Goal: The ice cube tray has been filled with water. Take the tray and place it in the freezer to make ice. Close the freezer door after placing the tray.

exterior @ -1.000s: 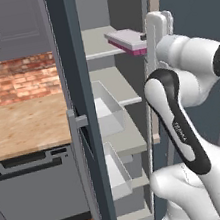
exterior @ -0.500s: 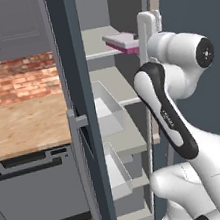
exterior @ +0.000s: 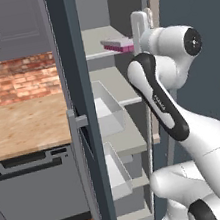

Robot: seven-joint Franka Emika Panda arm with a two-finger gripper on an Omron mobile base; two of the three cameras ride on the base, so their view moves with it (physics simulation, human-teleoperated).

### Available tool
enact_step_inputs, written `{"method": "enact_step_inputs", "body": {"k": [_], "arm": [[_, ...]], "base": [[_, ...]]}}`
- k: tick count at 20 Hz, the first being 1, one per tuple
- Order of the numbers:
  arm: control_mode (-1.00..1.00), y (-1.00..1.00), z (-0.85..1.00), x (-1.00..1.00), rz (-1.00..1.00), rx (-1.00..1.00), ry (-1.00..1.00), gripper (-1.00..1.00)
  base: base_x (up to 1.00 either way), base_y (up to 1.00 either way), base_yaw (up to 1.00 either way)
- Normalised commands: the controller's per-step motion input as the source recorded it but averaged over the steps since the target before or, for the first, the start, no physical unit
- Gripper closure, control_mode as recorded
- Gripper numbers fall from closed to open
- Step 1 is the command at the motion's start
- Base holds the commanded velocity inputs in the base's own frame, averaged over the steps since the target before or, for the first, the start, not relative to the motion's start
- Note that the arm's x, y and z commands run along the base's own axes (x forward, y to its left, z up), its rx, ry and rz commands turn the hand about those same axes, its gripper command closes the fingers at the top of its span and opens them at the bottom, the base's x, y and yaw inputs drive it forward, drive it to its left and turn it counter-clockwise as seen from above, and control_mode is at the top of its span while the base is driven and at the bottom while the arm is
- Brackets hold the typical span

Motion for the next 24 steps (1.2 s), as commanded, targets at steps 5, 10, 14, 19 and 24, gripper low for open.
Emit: {"method": "enact_step_inputs", "body": {"k": [5, 10, 14, 19, 24], "arm": [[-1.0, 0.0, -0.13, 0.37, 0.0, 0.0, 0.02, 1.0], [-1.0, 0.0, -0.17, 0.33, 0.0, -0.02, 0.0, 1.0], [-1.0, 0.0, -0.07, 0.31, 0.0, 0.0, 0.01, 1.0], [-1.0, 0.0, 0.0, 0.32, 0.0, 0.0, 0.02, 1.0], [-1.0, 0.0, 0.0, 0.34, 0.0, 0.0, 0.01, 1.0]], "base": [[0.0, 0.0, 0.0], [0.0, 0.0, 0.0], [0.0, 0.0, 0.0], [0.0, 0.0, 0.0], [0.0, 0.0, 0.0]]}}
